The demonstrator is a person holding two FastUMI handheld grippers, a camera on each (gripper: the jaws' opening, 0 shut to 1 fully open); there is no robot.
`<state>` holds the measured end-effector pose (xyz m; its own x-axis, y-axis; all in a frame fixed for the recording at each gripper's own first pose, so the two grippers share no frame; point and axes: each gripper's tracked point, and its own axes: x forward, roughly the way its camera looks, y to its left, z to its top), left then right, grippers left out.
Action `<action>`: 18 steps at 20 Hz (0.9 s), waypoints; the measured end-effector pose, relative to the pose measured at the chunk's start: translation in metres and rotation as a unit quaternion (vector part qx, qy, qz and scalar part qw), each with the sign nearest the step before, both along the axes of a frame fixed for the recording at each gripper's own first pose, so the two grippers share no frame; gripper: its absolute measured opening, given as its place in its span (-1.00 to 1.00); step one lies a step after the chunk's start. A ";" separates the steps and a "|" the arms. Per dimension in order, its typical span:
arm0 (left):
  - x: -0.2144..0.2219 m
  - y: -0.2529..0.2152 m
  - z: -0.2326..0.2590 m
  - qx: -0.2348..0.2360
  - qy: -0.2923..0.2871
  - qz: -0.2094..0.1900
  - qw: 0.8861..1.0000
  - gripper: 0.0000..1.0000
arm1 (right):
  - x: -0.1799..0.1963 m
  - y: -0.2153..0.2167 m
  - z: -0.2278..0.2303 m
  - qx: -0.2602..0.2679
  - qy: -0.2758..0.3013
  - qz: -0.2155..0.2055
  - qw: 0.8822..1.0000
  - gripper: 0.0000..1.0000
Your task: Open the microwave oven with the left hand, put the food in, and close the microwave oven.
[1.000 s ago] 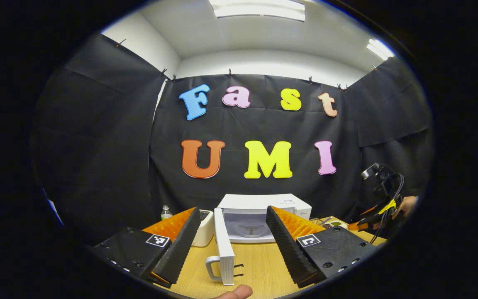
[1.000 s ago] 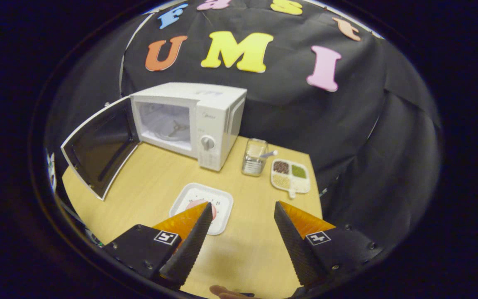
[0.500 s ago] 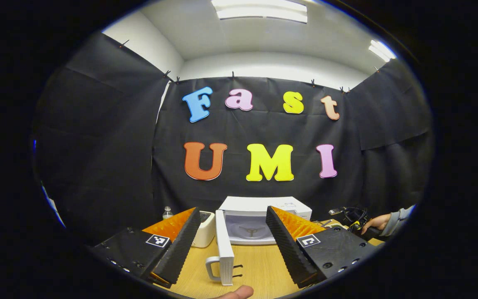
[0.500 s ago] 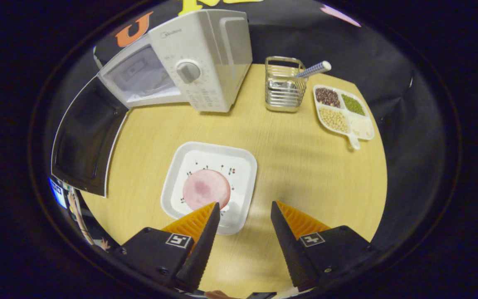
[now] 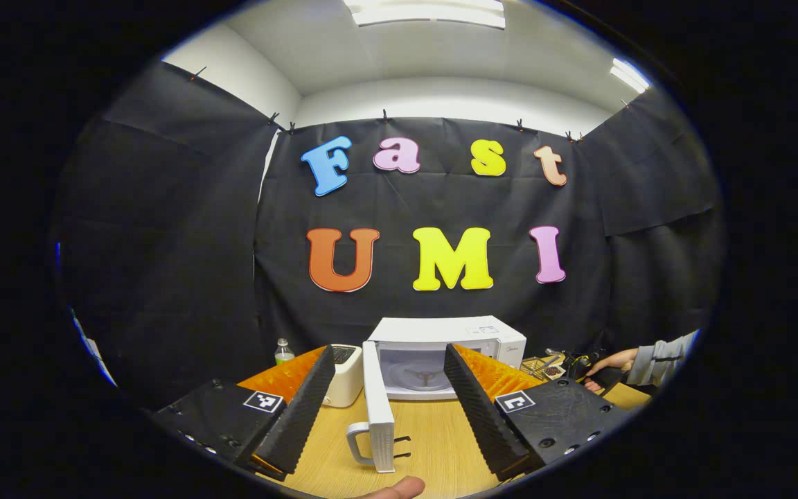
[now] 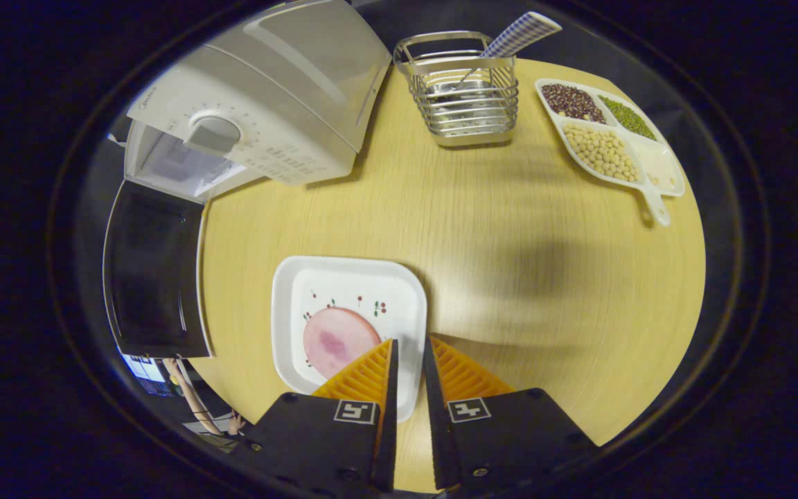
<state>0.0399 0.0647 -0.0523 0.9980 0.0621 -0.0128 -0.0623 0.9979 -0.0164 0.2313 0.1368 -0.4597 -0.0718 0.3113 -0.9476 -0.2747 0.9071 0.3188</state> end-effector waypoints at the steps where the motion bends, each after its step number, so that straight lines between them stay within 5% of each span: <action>1: 0.000 0.000 -0.002 0.003 0.002 0.000 1.000 0.90 | 0.004 -0.001 0.001 -0.002 -0.006 0.004 1.000 -0.78; 2: 0.001 -0.001 -0.003 0.006 0.004 0.000 1.000 0.90 | 0.010 -0.001 -0.004 -0.001 -0.016 0.009 1.000 -0.60; 4: 0.002 -0.004 -0.007 0.004 0.009 -0.002 1.000 0.90 | 0.014 -0.002 -0.006 0.008 -0.025 0.016 1.000 -1.00; 8: 0.002 -0.011 -0.009 -0.006 0.017 -0.011 1.000 0.90 | 0.002 -0.003 -0.004 0.011 0.009 0.011 1.000 -0.93; 18: -0.021 0.008 0.005 -0.025 -0.018 -0.016 0.999 0.90 | -0.018 0.041 0.043 0.124 0.016 -0.085 0.988 -0.93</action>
<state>0.0186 0.0729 -0.0474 0.9994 0.0295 0.0203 -0.0281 0.9973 -0.0674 0.2137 0.1781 -0.4166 -0.0272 0.5445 -0.8383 -0.1119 0.8317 0.5438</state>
